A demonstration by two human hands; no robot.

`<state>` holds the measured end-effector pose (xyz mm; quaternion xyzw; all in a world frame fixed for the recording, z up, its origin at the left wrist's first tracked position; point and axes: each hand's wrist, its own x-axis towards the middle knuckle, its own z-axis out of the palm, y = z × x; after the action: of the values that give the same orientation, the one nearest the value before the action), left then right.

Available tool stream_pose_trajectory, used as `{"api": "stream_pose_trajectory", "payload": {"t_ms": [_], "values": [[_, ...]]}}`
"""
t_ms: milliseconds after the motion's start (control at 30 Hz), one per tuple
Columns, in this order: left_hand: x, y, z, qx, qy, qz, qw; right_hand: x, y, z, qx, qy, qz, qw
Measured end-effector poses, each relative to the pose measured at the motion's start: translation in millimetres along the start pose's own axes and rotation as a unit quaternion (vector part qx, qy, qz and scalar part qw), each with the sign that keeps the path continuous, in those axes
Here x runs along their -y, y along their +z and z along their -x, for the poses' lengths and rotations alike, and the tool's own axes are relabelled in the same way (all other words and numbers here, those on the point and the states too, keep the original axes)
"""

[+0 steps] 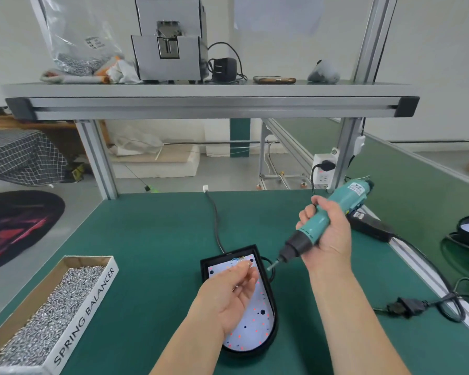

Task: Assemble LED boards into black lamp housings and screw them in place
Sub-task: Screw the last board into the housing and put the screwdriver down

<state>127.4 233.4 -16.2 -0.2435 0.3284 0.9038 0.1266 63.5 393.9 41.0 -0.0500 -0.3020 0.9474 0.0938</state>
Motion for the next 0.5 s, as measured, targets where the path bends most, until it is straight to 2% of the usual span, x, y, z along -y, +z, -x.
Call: {"api": "stream_pose_trajectory", "payload": {"t_ms": [67, 200, 367, 500], "values": [[0.6, 0.7, -0.2, -0.002, 0.005, -0.001, 1.000, -10.3, 7.8, -4.1, -0.051, -0.070, 0.033, 0.996], [-0.9, -0.6, -0.6, 0.002, 0.003, -0.001, 1.000, -24.6, 17.5, -2.0, -0.086, -0.161, 0.063, 0.981], [-0.9, -0.5, -0.4, 0.000, 0.003, -0.002, 1.000, -24.7, 16.8, 0.1, -0.090, -0.201, 0.082, 0.972], [-0.8, -0.1, 0.9, -0.003, 0.007, 0.000, 1.000, -32.1, 16.9, 4.1, -0.086, -0.197, 0.109, 0.971]]}}
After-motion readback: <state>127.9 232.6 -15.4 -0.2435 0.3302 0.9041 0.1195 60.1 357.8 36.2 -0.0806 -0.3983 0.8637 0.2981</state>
